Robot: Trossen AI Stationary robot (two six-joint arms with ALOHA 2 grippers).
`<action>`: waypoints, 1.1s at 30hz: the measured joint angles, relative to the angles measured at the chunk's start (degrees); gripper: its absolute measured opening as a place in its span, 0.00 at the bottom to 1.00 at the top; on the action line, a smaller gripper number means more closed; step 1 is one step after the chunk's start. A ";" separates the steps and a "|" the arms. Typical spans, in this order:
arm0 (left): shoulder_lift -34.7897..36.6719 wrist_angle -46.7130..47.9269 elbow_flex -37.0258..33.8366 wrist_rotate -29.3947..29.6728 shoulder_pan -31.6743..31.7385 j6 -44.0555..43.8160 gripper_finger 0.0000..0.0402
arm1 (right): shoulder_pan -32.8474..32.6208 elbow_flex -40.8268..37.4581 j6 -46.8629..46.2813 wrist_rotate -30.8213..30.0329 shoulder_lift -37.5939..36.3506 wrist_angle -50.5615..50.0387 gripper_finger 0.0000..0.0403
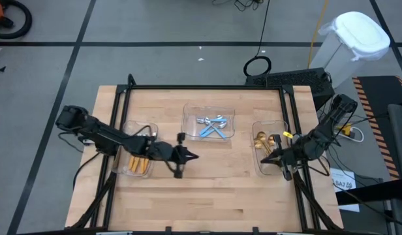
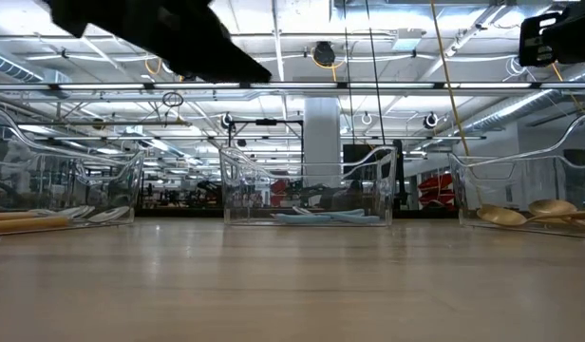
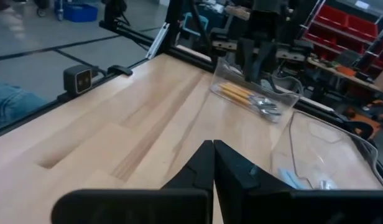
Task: Sort silverware by color (type)
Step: Return to Home Position
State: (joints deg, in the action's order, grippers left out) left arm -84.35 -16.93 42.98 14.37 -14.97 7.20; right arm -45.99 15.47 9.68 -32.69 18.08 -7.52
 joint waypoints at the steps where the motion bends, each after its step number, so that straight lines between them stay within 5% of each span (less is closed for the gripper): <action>1: 1.71 -0.98 -1.64 0.00 -0.15 -0.09 0.00 | 0.35 -0.37 0.02 0.00 -0.68 0.03 0.00; 15: 32.47 -1.39 -20.03 0.22 -0.43 0.22 0.00 | 7.24 -4.81 0.13 12.90 -8.25 0.62 0.00; 33: 54.64 17.55 -21.03 0.72 -0.43 -1.43 0.00 | 15.13 -9.60 3.19 22.57 -11.14 4.87 0.00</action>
State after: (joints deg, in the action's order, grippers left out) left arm -29.71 0.62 21.96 15.09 -15.40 5.76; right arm -30.86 5.87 12.87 -10.12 6.94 -2.65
